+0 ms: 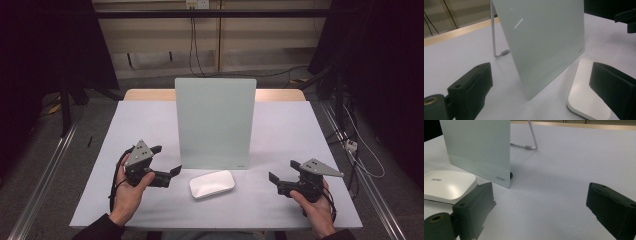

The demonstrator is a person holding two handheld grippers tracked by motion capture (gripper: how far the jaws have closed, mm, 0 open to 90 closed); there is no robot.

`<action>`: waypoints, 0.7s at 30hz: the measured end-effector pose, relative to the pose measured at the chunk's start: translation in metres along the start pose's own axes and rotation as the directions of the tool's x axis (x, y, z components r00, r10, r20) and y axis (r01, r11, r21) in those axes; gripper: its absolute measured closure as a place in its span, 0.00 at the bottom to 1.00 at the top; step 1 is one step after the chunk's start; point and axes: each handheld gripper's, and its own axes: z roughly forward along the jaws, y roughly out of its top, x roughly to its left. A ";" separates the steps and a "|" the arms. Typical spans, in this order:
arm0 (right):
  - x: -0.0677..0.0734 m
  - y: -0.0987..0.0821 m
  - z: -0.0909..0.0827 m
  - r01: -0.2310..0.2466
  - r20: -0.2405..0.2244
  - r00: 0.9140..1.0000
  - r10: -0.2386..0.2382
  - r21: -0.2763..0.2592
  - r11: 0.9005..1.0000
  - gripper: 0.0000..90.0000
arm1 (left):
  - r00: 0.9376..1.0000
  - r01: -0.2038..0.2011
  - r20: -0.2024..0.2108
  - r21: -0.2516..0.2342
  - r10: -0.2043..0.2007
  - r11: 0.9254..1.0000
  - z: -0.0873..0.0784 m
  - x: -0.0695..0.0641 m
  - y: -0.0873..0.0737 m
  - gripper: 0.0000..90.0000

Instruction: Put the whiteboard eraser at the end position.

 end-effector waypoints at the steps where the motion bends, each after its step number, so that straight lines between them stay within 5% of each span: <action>1: 0.000 0.000 -0.001 0.001 0.003 1.000 -0.001 0.001 1.000 0.08 | 1.000 -0.008 -0.005 0.001 0.008 1.000 -0.002 0.000 -0.001 0.05; 3: 0.000 -0.001 -0.001 -0.001 0.008 1.000 0.001 0.001 1.000 0.08 | 1.000 0.027 0.010 -0.007 -0.027 1.000 -0.005 0.000 -0.004 0.05; 6: 0.000 -0.001 -0.002 0.001 0.015 1.000 -0.001 0.002 1.000 0.08 | 1.000 0.006 -0.009 -0.002 -0.006 1.000 -0.009 -0.001 -0.008 0.05; 21: -0.001 -0.003 -0.006 -0.002 0.026 1.000 0.002 0.002 1.000 0.08 | 0.995 0.085 -0.057 0.009 -0.084 0.996 -0.019 0.003 -0.031 0.05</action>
